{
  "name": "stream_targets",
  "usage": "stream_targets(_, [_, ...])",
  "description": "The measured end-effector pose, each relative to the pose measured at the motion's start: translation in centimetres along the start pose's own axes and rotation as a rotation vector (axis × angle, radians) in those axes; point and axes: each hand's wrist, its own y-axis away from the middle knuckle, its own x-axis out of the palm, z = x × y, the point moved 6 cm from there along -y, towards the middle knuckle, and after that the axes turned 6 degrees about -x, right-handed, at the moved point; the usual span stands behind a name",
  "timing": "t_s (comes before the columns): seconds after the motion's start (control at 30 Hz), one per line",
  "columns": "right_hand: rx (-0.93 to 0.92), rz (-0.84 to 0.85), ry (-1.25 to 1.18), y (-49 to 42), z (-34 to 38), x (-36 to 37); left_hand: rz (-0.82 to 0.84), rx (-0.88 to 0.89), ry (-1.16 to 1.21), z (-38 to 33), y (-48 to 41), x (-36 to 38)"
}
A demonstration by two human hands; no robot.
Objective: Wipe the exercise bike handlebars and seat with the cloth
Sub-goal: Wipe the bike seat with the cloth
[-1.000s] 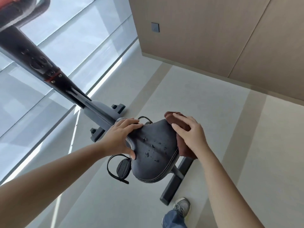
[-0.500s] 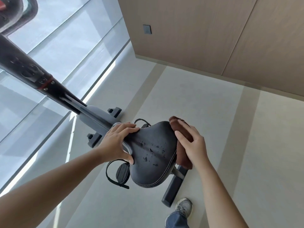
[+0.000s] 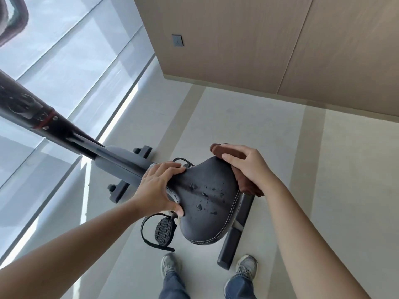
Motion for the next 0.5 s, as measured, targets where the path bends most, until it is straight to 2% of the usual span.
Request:
stream_targets(0.3, [0.05, -0.595, 0.018, 7.5, -0.5, 1.5, -0.1, 0.103, 0.07, 0.0, -0.6, 0.0])
stream_targets(0.5, [0.057, -0.88, 0.104, 12.6, -0.4, 4.8, -0.136, 0.179, 0.087, 0.1, -0.7, 0.4])
